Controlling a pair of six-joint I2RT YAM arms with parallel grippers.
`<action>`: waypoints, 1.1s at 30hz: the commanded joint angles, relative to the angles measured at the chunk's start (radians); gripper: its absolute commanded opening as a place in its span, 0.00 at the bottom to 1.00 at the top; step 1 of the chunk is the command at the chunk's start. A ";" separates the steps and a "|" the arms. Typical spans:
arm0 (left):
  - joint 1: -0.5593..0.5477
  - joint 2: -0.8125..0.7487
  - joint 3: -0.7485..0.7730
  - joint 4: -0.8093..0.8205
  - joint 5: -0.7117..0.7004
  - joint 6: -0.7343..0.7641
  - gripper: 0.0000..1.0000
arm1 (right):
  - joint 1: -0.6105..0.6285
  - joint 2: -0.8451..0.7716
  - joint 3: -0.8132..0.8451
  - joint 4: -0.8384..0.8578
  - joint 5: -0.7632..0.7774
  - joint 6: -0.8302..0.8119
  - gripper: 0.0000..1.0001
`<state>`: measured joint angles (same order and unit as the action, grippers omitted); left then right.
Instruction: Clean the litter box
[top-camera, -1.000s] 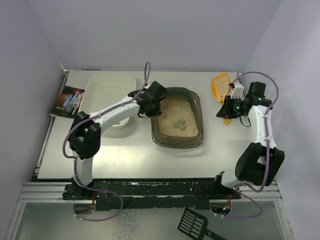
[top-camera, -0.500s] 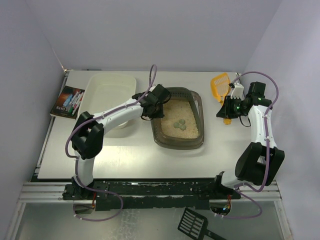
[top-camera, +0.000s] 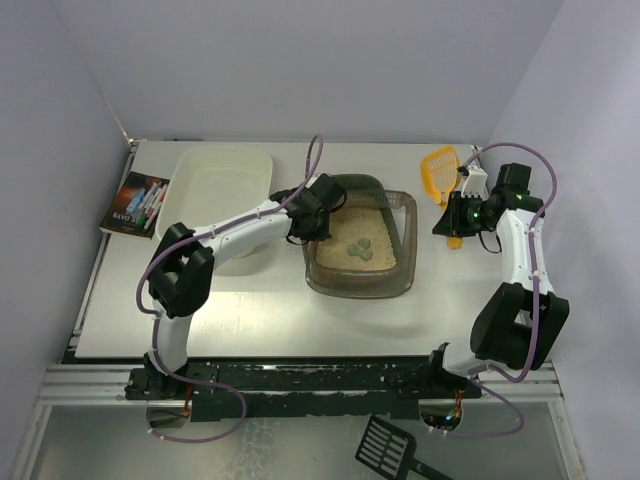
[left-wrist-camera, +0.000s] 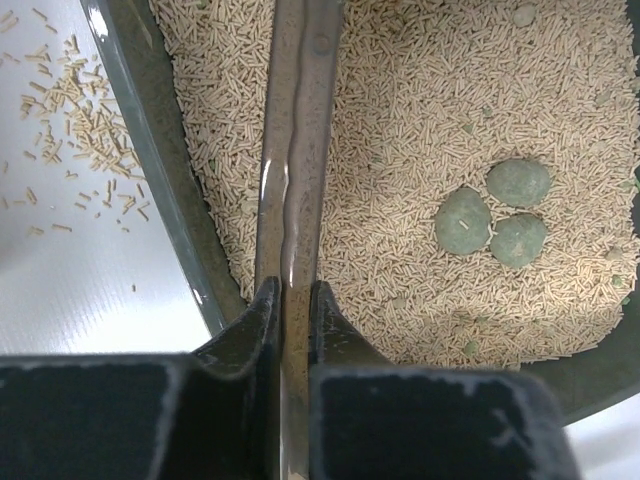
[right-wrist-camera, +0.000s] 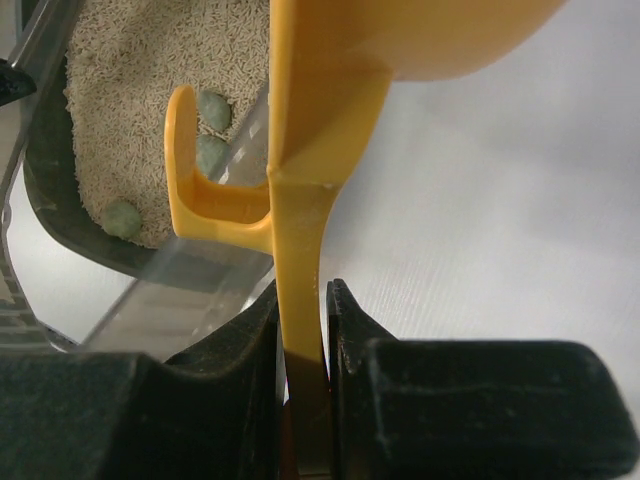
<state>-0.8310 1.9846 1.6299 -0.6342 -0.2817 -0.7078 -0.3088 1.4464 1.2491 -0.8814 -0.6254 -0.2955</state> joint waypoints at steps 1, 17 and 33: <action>-0.011 0.015 0.028 -0.017 -0.022 0.020 0.08 | -0.012 -0.012 0.011 0.013 -0.013 -0.009 0.00; -0.017 -0.138 0.031 -0.023 -0.231 0.038 0.07 | -0.013 -0.011 0.024 0.007 -0.007 -0.007 0.00; 0.007 -0.099 0.025 -0.077 -0.348 -0.149 0.07 | -0.013 -0.001 0.043 -0.006 -0.005 -0.008 0.00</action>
<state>-0.8349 1.8412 1.6344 -0.6815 -0.5808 -0.7795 -0.3130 1.4464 1.2587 -0.8867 -0.6247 -0.2958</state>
